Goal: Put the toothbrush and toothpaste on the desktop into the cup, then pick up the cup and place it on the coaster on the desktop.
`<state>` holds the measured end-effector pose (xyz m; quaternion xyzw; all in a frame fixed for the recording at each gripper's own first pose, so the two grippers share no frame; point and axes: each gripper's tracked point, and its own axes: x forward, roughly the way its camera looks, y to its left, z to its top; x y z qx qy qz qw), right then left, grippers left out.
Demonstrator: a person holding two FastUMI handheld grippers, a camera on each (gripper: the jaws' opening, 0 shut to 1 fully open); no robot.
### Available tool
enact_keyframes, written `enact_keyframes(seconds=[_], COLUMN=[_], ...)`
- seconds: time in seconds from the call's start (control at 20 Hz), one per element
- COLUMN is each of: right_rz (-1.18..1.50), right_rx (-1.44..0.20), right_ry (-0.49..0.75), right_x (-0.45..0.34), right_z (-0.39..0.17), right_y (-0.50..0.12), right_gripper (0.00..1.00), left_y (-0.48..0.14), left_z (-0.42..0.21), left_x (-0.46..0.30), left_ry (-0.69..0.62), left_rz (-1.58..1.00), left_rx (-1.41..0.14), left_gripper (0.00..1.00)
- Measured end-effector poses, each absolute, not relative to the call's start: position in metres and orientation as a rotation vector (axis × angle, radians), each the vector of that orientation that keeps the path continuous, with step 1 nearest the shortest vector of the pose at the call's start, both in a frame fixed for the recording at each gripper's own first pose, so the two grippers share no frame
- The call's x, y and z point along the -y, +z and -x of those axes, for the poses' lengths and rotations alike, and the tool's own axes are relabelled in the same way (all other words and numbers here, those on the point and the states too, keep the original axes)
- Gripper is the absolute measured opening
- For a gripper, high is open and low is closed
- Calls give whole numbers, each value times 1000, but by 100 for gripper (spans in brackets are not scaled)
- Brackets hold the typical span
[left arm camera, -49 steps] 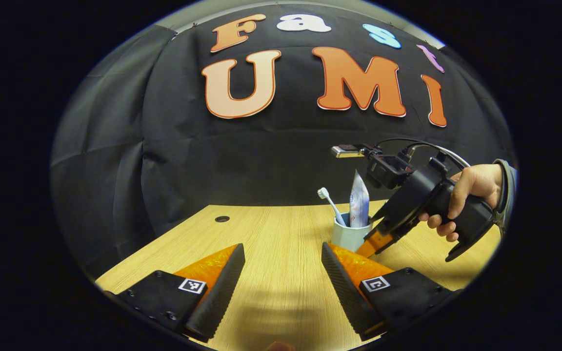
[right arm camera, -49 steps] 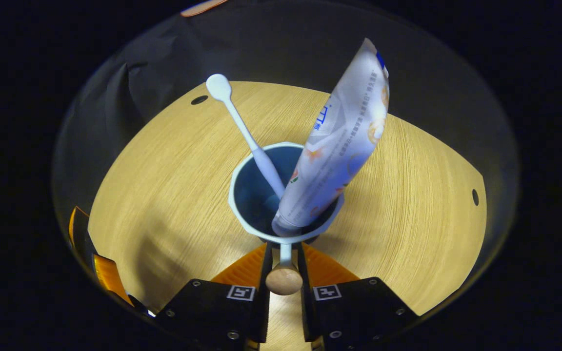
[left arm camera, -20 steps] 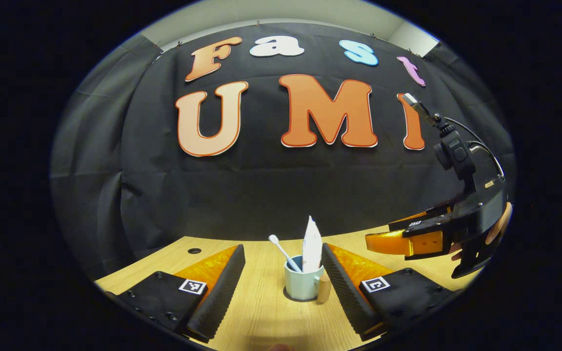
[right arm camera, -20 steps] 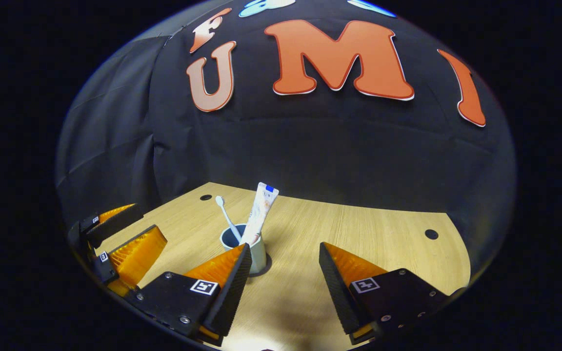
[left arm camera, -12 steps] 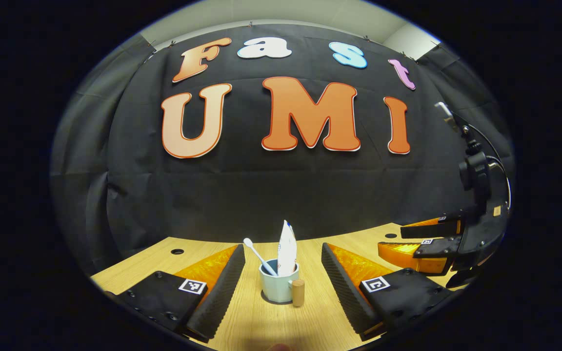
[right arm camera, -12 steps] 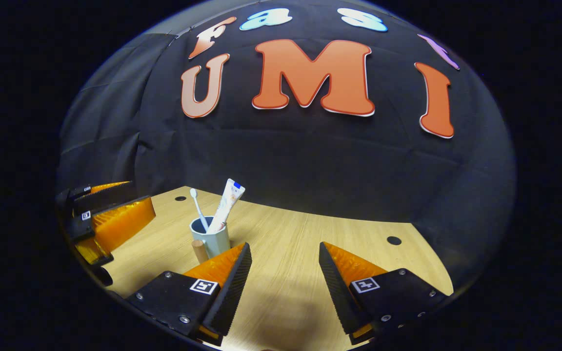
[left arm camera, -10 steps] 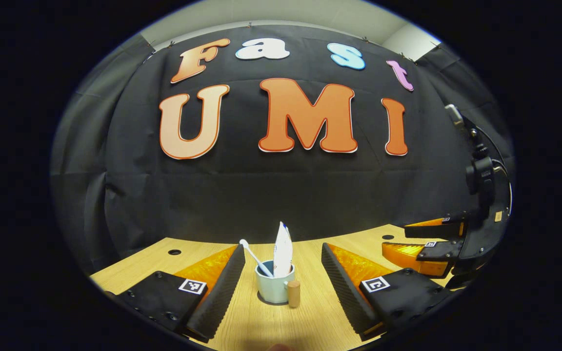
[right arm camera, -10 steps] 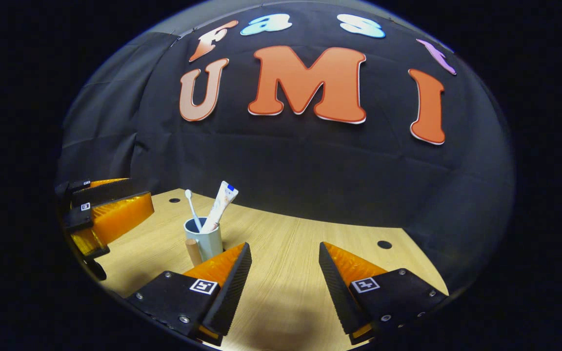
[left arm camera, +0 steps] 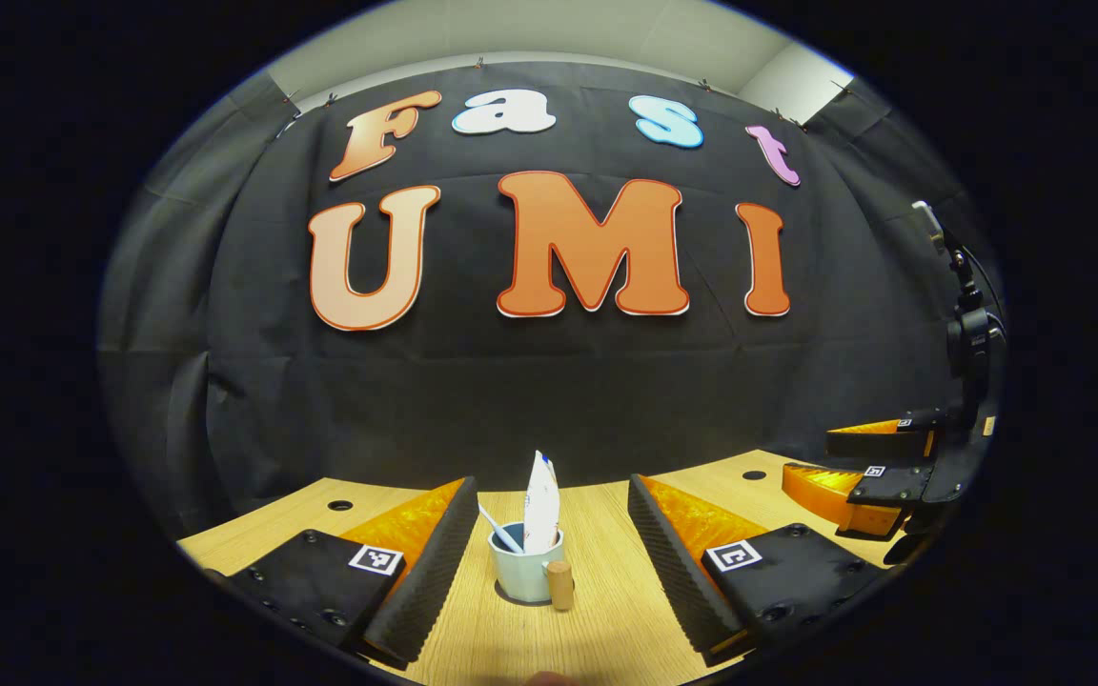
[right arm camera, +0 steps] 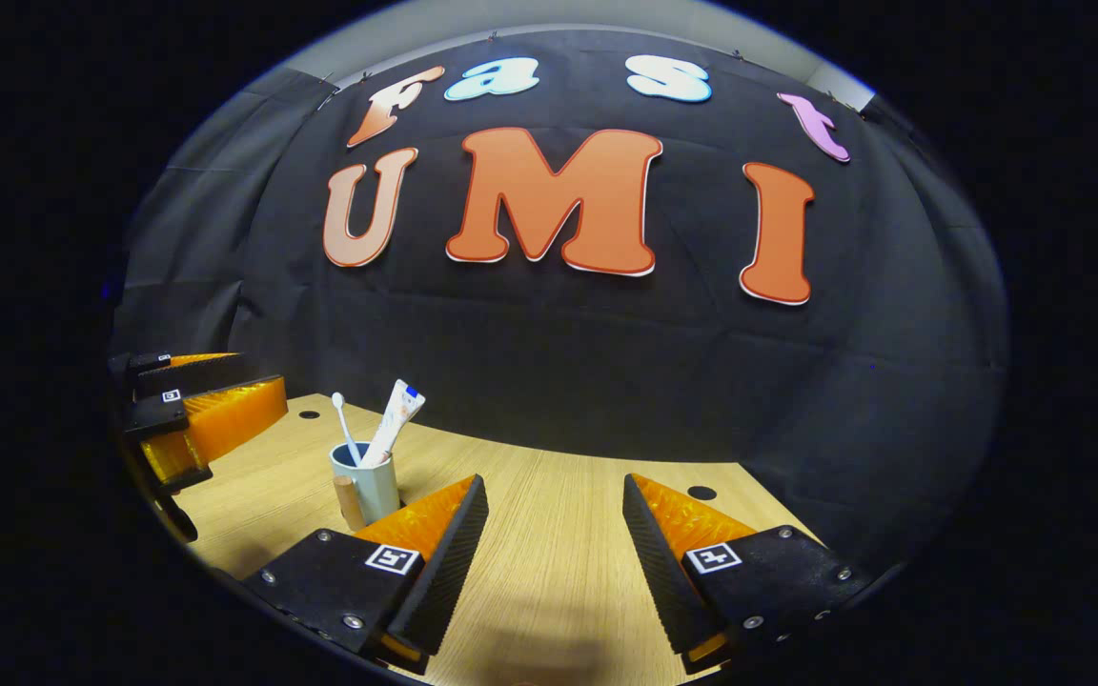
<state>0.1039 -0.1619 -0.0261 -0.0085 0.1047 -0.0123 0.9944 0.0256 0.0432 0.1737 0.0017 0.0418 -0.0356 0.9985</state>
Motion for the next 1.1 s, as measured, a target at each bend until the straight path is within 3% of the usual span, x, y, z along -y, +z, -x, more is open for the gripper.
enact_keyframes(seconds=[1.1], right_rz=[24], right_rx=[-97], right_ry=[-97], right_x=[181], right_z=[-81], right_y=[6], right_gripper=[88], left_y=[181], left_z=[-23], left_x=[-25], left_ry=[-86], left_rz=[-36], left_rx=[-37], left_gripper=[99])
